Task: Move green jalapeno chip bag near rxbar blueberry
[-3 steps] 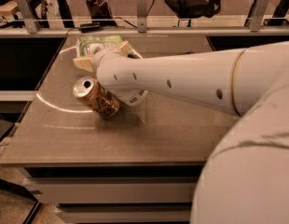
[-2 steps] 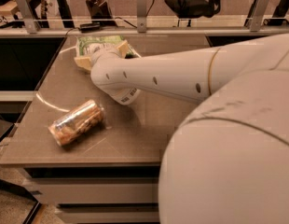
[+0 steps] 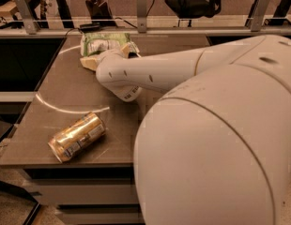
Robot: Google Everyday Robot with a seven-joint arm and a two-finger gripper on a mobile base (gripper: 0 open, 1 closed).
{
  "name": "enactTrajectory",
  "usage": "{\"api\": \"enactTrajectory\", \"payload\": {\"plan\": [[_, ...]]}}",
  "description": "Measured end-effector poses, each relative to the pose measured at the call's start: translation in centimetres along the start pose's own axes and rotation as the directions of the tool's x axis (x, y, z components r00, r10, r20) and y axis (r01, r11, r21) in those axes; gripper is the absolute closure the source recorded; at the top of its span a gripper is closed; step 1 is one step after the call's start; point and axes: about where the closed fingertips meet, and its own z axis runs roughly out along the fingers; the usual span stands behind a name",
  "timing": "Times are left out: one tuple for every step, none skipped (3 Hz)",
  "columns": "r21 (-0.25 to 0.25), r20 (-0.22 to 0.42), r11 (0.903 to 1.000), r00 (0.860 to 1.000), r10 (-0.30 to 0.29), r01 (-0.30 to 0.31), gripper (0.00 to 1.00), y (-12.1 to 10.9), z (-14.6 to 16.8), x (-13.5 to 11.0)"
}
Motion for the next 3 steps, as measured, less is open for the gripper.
{"api": "enactTrajectory", "payload": {"plan": [[0.000, -0.003, 1.0000, 1.000, 0.004, -0.004, 0.42, -0.19, 0.25, 0.19], [0.000, -0.003, 1.0000, 1.000, 0.004, -0.004, 0.65, -0.21, 0.24, 0.12], [0.002, -0.007, 1.0000, 1.000, 0.003, -0.003, 0.87, -0.57, 0.46, 0.45]]}}
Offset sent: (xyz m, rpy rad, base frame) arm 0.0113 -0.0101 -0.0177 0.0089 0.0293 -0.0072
